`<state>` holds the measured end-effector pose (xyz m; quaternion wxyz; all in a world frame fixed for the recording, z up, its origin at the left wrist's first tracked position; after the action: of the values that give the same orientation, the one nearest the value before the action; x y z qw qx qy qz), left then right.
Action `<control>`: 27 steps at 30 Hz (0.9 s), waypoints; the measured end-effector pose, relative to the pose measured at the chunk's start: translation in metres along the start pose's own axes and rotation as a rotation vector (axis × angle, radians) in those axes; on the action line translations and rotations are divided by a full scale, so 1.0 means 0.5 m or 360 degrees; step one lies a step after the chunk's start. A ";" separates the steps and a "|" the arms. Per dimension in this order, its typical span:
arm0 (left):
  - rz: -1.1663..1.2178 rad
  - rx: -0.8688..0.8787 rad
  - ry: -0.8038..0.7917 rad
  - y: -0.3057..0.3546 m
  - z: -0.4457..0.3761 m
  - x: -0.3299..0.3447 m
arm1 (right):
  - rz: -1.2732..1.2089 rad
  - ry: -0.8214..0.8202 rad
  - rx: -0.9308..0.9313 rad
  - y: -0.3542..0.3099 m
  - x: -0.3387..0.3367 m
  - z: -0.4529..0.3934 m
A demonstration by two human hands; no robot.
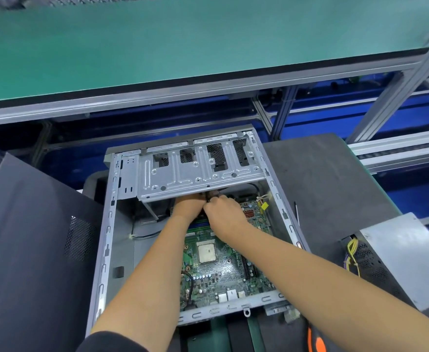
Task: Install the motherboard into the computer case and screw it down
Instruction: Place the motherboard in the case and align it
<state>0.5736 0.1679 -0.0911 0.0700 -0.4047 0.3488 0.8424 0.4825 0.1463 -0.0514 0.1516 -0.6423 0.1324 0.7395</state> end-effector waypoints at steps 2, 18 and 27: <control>0.0072 0.0040 -0.0007 0.005 -0.001 -0.001 | -0.0088 -0.0001 0.0037 0.005 -0.001 -0.001; 0.0491 0.0052 0.0280 -0.006 -0.001 -0.004 | -0.0194 -0.0005 0.0598 0.074 0.005 -0.001; 0.0717 0.0047 0.0277 0.014 -0.014 0.000 | 0.0029 -0.0122 0.0730 0.118 0.012 -0.030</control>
<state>0.5754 0.1583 -0.0902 -0.1441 -0.3869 0.4472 0.7935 0.4720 0.0867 -0.0595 0.2919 -0.5612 0.2967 0.7153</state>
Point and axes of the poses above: each hand's wrist, its own z-axis away from the middle knuckle, its own x-axis out of the palm, y = z × x, the point moved 6 cm from there along -z, towards the middle knuckle, and after that the axes turned 3 degrees about z, right-handed, at the moved point
